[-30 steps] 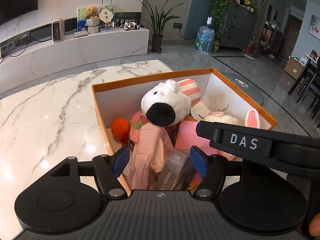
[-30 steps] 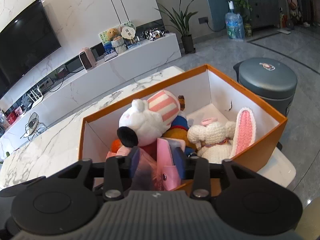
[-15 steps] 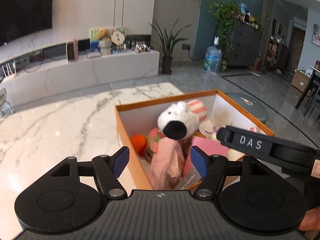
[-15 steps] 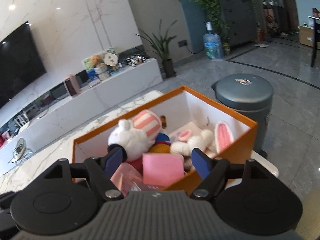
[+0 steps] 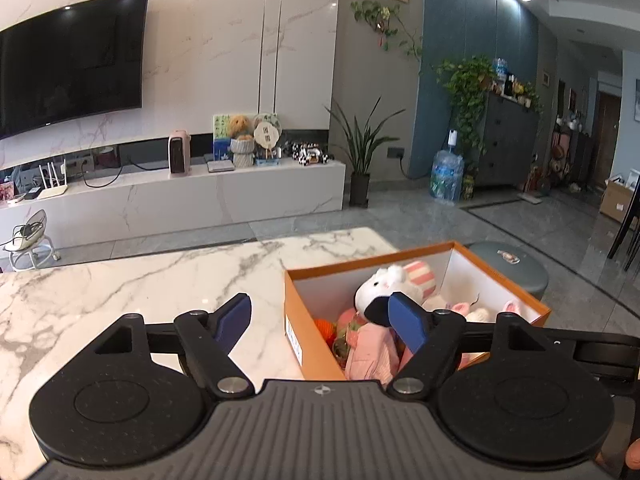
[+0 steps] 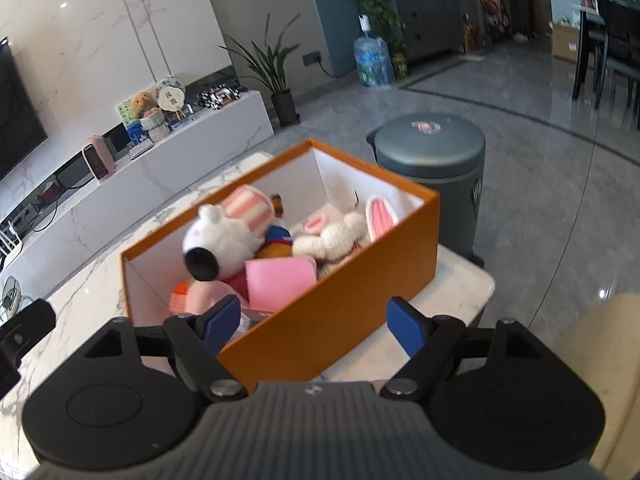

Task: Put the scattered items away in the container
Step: 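Withdraw both grippers from the box back over the table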

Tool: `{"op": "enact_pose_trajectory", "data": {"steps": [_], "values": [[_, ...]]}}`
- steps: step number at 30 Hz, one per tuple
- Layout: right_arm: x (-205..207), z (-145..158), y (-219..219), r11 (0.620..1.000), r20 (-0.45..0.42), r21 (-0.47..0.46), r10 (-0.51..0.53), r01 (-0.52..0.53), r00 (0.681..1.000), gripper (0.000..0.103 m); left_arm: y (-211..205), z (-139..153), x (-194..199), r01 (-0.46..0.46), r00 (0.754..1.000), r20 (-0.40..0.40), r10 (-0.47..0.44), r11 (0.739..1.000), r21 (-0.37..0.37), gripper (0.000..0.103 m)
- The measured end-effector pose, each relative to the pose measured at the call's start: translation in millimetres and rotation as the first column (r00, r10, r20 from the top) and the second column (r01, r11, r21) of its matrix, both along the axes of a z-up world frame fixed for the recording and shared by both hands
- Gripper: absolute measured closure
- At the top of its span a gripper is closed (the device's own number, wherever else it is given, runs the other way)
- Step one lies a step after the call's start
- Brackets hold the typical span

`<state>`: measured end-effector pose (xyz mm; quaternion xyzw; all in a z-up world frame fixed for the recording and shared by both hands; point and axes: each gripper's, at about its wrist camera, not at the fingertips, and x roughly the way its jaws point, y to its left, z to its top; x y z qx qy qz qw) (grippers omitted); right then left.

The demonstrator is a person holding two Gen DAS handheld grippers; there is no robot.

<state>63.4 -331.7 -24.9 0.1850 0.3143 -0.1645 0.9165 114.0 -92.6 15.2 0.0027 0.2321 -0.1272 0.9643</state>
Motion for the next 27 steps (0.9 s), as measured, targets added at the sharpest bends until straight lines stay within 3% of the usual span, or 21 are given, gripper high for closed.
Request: {"op": "enact_pose_trajectory", "data": {"steps": [4, 8, 13, 18, 23, 27], "values": [[-15, 30, 15, 0.998, 0.043, -0.049, 0.034, -0.032, 0.998, 0.018, 9, 20, -10, 0.004, 1.0, 0.0, -0.004, 0.999, -0.032, 0.008], [-29, 58, 28, 0.994, 0.094, -0.102, 0.048, -0.039, 0.994, 0.016, 15, 39, -20, -0.024, 1.0, 0.011, 0.024, 1.0, -0.018, 0.008], [-43, 78, 38, 0.993, 0.098, -0.101, 0.071, -0.06, 0.993, 0.012, 23, 49, -27, -0.069, 0.997, -0.027, 0.069, 0.998, -0.003, 0.008], [-53, 79, 45, 0.992, 0.069, -0.106, 0.081, -0.074, 0.994, 0.01, 27, 43, -26, -0.091, 0.992, -0.08, 0.093, 0.995, 0.027, 0.007], [-56, 69, 51, 0.992, 0.029, -0.092, 0.091, -0.088, 0.995, 0.01, 36, 26, -26, -0.11, 0.985, -0.132, 0.109, 0.994, -0.002, 0.007], [-58, 56, 53, 0.993, -0.012, -0.078, 0.084, -0.085, 0.996, 0.01, 35, 14, -32, -0.13, 0.983, -0.13, 0.132, 0.991, 0.024, 0.007]]}}
